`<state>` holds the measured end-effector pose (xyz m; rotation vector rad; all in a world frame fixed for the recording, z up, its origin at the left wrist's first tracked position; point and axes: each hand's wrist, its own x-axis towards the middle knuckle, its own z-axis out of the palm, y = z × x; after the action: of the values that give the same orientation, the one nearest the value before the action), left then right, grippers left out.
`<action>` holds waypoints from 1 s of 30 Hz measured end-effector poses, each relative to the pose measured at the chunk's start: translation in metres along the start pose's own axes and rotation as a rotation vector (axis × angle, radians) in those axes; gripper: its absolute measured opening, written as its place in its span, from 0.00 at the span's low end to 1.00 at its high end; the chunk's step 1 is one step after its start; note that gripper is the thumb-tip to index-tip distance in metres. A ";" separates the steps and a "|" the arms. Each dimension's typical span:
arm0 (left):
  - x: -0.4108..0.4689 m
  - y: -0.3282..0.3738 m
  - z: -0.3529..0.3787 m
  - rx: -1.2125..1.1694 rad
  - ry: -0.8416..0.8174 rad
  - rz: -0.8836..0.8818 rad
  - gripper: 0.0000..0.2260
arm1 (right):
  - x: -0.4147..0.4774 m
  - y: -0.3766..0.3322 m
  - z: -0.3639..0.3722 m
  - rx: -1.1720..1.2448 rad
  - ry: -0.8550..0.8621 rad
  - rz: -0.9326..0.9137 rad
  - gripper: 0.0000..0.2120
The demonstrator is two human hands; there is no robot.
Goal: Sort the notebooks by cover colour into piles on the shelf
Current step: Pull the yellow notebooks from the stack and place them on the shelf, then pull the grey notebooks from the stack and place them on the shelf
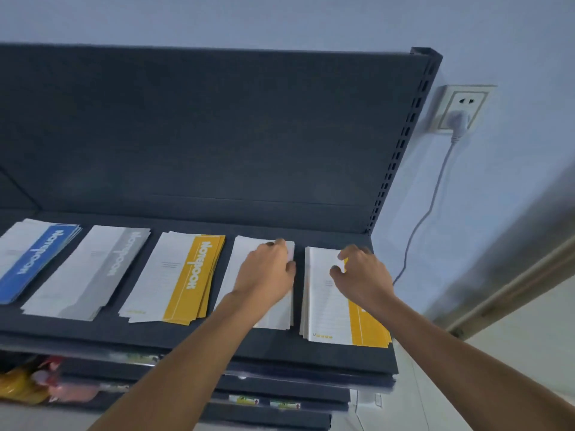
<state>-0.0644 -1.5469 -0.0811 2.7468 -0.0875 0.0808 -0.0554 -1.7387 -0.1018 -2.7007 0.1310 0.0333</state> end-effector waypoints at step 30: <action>-0.232 -0.441 -0.227 0.066 0.322 -0.692 0.09 | -0.136 -0.534 0.199 -0.034 -0.328 -1.010 0.07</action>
<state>-0.2737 -1.0413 -0.0548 2.6258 0.9510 0.3306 -0.1393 -1.1615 -0.0506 -2.4384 -1.3045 0.1667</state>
